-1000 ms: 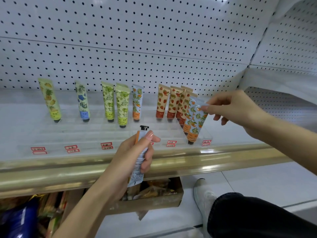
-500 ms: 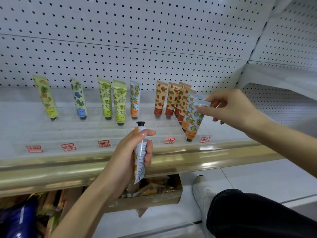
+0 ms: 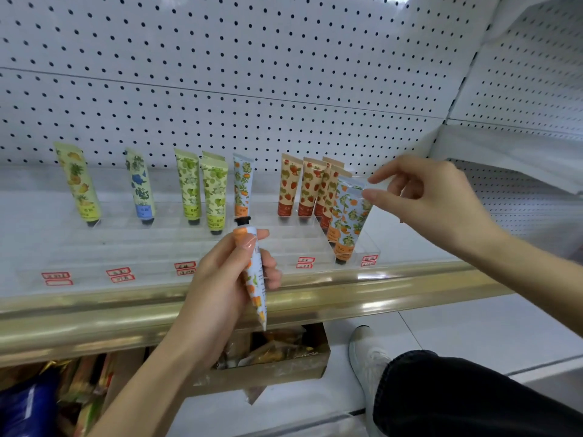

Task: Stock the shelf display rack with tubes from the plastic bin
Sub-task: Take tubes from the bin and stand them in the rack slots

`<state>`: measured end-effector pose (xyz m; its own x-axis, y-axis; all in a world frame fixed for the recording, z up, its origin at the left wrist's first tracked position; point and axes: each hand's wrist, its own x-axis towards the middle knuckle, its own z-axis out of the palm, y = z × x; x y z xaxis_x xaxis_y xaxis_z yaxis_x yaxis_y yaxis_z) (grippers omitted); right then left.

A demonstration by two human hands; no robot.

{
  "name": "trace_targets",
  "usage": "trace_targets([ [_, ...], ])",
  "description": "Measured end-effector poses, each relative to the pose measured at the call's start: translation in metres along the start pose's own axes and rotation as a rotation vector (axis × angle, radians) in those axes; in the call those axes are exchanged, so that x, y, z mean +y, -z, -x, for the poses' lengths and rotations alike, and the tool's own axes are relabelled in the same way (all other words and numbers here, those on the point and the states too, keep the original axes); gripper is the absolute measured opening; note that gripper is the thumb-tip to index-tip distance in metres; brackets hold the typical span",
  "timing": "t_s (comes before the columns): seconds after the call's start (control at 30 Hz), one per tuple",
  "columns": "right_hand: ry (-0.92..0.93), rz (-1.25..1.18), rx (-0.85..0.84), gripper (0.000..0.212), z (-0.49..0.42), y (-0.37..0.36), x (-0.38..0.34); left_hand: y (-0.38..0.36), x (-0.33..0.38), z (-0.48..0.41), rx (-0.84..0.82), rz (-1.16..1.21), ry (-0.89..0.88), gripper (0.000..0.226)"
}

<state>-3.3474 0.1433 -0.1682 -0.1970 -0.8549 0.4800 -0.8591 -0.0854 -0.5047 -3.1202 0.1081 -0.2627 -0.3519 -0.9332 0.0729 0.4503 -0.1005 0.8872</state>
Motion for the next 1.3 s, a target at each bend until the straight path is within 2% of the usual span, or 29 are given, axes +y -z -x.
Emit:
trace_targets([
  [0.03, 0.061, 0.004, 0.003, 0.013, 0.007, 0.001, -0.007, 0.001, 0.002, 0.001, 0.009, -0.003, -0.035, 0.029],
  [0.1, 0.151, -0.034, -0.099, 0.015, 0.023, -0.003, -0.022, 0.005, 0.006, 0.002, 0.035, -0.025, -0.085, 0.035],
  [0.2, 0.189, -0.062, -0.313, 0.029, 0.044, -0.027, -0.036, 0.01, 0.011, 0.003, 0.075, -0.018, -0.141, 0.028],
  [0.27, 0.191, -0.058, -0.378, 0.036, 0.05, -0.042, -0.042, 0.015, 0.014, 0.004, 0.101, 0.046, -0.158, 0.025],
  [0.37, 0.151, -0.112, -0.367, 0.033, 0.046, -0.056, -0.051, 0.021, 0.018, 0.007, 0.123, 0.11, -0.159, 0.035],
  [0.47, 0.085, -0.21, -0.356, 0.022, 0.039, -0.067, -0.056, 0.027, 0.022, 0.012, 0.129, 0.167, -0.128, 0.029],
  [0.57, 0.048, -0.323, -0.406, 0.013, 0.036, -0.079, -0.06, 0.034, 0.025, 0.017, 0.148, 0.197, -0.105, 0.035],
  [0.7, -0.004, -0.541, -0.384, 0.024, 0.037, -0.085, -0.064, 0.043, 0.027, 0.022, 0.138, 0.221, -0.087, 0.048],
  [0.83, -0.058, -0.684, -0.281, 0.021, 0.034, -0.077, -0.072, 0.049, 0.025, 0.024, 0.167, -0.069, -0.04, 0.051],
  [0.9, -0.084, -0.702, -0.26, 0.018, 0.031, -0.074, -0.074, 0.049, 0.022, 0.023, 0.169, -0.171, -0.062, 0.042],
  [1.0, -0.113, -0.686, -0.293, 0.022, 0.03, -0.073, -0.076, 0.049, 0.017, 0.023, 0.161, -0.208, -0.09, 0.032],
  [1.13, -0.093, -0.6, -0.338, 0.027, 0.031, -0.067, -0.081, 0.05, 0.014, 0.021, 0.129, -0.228, -0.106, 0.034],
  [1.17, -0.074, -0.566, -0.344, 0.029, 0.03, -0.064, -0.082, 0.051, 0.012, 0.022, 0.128, -0.325, -0.131, 0.042],
  [1.23, -0.033, -0.499, -0.351, 0.027, 0.026, -0.058, -0.085, 0.059, 0.008, 0.021, 0.188, -0.736, -0.271, 0.044],
  [1.3, 0.022, -0.42, -0.347, 0.02, 0.019, -0.049, -0.089, 0.066, 0.011, 0.02, 0.244, -1.185, -0.554, 0.04],
])
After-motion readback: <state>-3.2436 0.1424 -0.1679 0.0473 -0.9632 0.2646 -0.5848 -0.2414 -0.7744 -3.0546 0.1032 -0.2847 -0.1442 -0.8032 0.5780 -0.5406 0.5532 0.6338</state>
